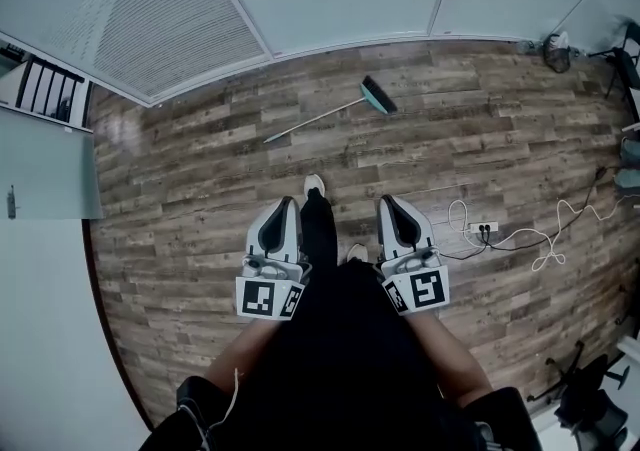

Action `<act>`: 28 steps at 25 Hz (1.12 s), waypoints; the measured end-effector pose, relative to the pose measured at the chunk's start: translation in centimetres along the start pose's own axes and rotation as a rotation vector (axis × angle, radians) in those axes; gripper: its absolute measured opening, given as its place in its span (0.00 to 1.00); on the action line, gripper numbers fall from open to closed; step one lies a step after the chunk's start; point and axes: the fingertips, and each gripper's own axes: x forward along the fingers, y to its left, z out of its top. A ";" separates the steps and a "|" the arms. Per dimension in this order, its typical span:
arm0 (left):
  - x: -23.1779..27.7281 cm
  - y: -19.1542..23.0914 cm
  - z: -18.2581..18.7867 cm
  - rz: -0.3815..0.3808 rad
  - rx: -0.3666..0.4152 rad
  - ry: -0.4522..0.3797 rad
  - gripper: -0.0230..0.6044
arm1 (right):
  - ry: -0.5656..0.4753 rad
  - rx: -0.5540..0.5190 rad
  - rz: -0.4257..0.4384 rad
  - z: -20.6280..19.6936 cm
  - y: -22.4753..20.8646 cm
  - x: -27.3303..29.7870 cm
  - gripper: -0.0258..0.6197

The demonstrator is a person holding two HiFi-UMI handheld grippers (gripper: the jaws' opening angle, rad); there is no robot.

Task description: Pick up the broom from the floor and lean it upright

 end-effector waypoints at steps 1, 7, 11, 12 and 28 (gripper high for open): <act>0.4 -0.1 0.0 -0.006 0.000 0.000 0.07 | -0.002 -0.001 -0.011 0.1 -0.4 0.0 0.07; 2.8 -0.4 -0.1 -0.050 -0.005 0.000 0.07 | -0.007 -0.006 -0.062 0.6 -2.4 0.3 0.07; 4.9 0.0 -0.2 -0.074 -0.020 0.009 0.07 | -0.012 -0.008 -0.062 0.9 -2.9 1.6 0.07; 5.4 0.2 -0.3 -0.079 -0.023 0.009 0.07 | -0.010 -0.010 -0.064 0.9 -3.0 2.1 0.07; 20.1 10.3 -1.3 -0.187 0.025 0.083 0.07 | 0.036 -0.114 -0.068 2.1 -7.1 20.8 0.07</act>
